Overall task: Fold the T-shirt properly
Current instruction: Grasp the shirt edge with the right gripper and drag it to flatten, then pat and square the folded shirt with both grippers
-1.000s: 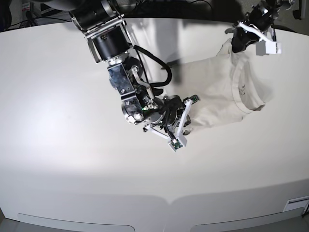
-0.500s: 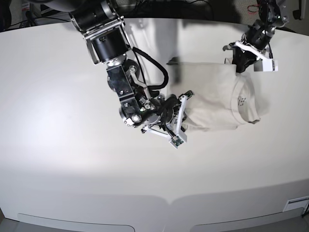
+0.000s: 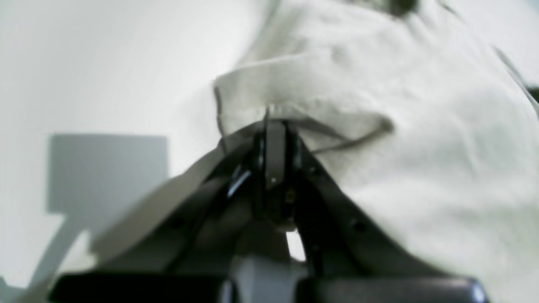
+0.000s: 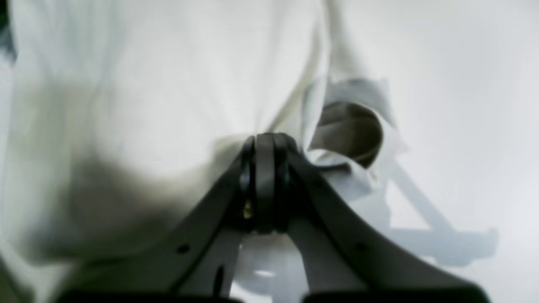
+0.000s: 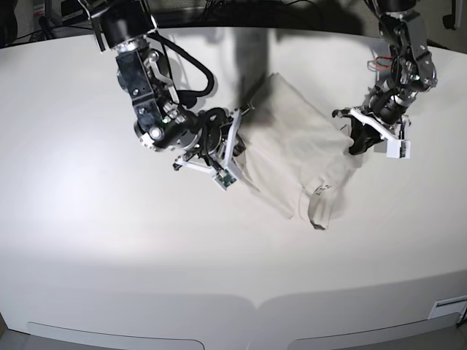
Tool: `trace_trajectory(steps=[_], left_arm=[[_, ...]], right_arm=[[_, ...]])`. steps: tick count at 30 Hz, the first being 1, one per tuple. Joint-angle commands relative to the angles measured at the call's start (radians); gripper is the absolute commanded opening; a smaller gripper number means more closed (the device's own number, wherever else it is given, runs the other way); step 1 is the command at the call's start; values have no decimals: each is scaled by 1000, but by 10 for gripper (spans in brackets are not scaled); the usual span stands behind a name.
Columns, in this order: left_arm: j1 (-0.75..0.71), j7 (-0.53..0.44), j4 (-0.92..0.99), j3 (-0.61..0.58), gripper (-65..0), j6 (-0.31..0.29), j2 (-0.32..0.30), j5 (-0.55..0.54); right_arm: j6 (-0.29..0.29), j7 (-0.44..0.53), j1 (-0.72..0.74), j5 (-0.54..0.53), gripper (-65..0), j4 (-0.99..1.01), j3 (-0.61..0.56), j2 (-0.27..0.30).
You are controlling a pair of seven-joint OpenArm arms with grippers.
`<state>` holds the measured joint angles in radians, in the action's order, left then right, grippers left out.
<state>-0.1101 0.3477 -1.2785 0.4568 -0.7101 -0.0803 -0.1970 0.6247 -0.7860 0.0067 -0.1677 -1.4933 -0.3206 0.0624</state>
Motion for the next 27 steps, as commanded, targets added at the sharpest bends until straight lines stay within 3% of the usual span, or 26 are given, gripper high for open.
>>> trace_trajectory(steps=[1, 8, 12, 17, 23, 27], left_arm=[[14, 18, -5, 0, -650, 12, -8, 24], [74, 3, -6, 0, -650, 12, -90, 5], [73, 54, -13, 1, -650, 12, -157, -134], [29, 196, -81, 1, -650, 12, -219, -340], [-137, 228, -182, 1, -650, 12, -211, -460], [-236, 185, -182, 1, -650, 12, -169, -504]], right_arm=[[7, -8, -19, -7, -650, -34, 0, 2], [6, 0, -140, -35, -650, -203, 0, 2], [-10, 0, -131, -51, -650, -287, 1, 2], [-58, -11, -87, -53, -650, -349, 8, 2], [-61, -35, -61, -53, -650, -348, 60, 39], [-61, -33, -77, -45, -650, -345, 78, 89]])
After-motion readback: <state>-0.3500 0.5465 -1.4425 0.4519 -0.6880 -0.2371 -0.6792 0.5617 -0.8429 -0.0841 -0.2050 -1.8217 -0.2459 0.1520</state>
